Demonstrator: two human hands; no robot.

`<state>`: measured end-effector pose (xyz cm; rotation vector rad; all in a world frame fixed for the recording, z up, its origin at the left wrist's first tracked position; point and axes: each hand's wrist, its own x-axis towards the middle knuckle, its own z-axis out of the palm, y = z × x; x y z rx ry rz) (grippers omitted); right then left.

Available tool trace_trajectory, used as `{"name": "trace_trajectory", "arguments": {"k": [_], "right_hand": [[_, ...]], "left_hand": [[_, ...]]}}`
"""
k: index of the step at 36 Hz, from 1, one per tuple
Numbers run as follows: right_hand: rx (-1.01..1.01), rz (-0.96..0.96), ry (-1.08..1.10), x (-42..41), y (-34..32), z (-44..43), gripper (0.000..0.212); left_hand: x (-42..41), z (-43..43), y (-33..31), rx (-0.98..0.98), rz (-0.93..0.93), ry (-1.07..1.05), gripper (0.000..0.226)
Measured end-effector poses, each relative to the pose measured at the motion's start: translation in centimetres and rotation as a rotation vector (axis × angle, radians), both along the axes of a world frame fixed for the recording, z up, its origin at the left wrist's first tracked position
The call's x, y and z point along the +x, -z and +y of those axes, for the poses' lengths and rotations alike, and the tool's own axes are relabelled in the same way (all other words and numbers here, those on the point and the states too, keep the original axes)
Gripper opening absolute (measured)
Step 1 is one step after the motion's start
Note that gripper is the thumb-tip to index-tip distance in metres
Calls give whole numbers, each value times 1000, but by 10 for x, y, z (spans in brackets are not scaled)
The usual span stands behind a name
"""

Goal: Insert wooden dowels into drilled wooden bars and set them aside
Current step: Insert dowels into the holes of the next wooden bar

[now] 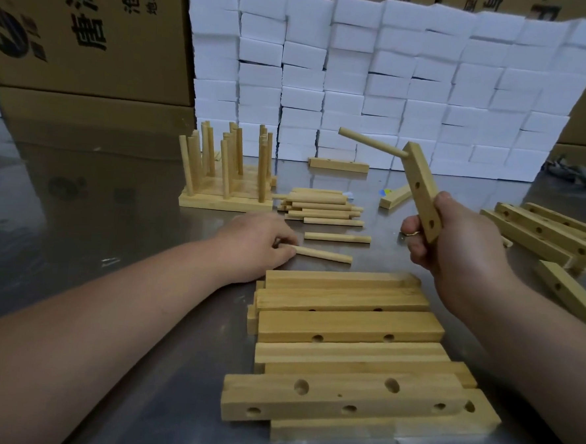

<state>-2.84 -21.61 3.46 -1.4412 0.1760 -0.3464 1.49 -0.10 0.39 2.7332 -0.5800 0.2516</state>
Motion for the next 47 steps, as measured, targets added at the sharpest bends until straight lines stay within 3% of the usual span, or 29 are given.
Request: {"name": "trace_trajectory", "arguments": {"k": [5, 10, 13, 17, 21, 47], "right_hand": [[187, -26, -127, 2, -1, -2, 23], [315, -44, -245, 2, -1, 0, 21], [270, -39, -315, 1, 0, 2, 31], [92, -51, -453, -6, -1, 3, 39], [-7, -61, -513, -10, -3, 6, 37], [-319, -143, -586, -15, -5, -1, 47]], "left_hand": [[-5, -1, -1, -166, -23, -27, 6], [-13, -3, -6, -444, -86, -33, 11], [-20, -8, -10, -553, -89, 28, 11], [-30, -12, -13, -655, -155, 95, 30], [-38, -12, -15, -631, -245, 99, 33], [-46, -10, -23, -535, -343, 109, 28]]}}
